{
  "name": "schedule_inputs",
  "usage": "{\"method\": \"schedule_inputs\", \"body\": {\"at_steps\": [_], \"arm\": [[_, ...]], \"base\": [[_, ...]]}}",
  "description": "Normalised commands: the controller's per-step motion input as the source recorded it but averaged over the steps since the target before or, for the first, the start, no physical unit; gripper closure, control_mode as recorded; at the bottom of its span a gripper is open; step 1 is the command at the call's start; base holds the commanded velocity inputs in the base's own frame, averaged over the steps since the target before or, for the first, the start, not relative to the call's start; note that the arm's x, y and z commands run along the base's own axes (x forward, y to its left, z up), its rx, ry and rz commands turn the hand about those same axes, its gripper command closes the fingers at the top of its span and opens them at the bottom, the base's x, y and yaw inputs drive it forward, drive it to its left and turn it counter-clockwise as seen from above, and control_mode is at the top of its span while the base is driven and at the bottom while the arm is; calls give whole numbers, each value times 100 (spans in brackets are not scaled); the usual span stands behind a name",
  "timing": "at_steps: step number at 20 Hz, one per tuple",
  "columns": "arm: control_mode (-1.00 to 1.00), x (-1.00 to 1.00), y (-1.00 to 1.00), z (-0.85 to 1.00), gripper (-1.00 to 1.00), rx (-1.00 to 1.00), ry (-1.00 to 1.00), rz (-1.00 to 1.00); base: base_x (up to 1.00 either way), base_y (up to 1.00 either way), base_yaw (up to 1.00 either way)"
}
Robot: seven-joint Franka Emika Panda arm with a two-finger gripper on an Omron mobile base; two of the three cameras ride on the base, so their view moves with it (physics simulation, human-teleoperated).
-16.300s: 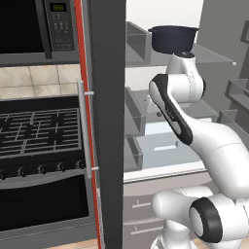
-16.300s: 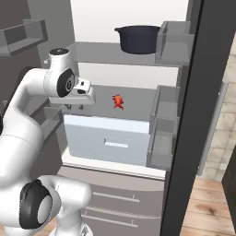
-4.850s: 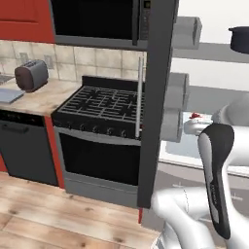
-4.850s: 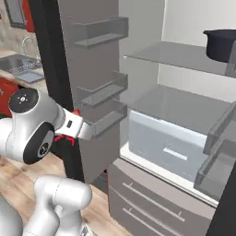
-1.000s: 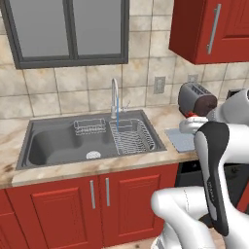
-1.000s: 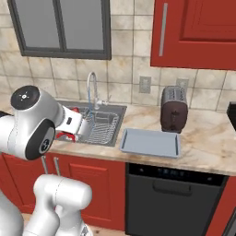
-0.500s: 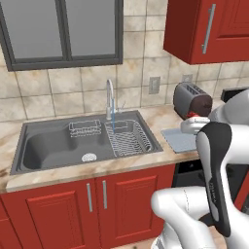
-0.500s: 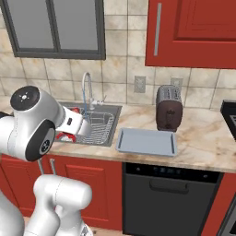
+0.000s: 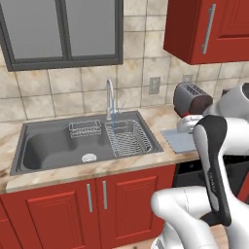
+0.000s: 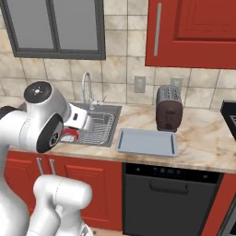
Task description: Take the fish out of the fridge, briefly rinse it in the sink, and place it on the tray next to the sink.
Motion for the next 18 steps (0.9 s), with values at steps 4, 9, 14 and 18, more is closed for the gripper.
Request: {"method": "schedule_inputs", "body": {"at_steps": [4, 9, 14, 18], "arm": [[-100, 23, 1, -13, 100, 0, 12, 25], [-100, 47, 39, -17, 100, 0, 17, 30], [-100, 55, 41, -21, 100, 0, 3, 30], [-100, 32, 12, -23, 100, 5, 0, 27]], "base": [[0, 0, 0], [0, 0, 0], [0, 0, 0], [0, 0, 0]]}}
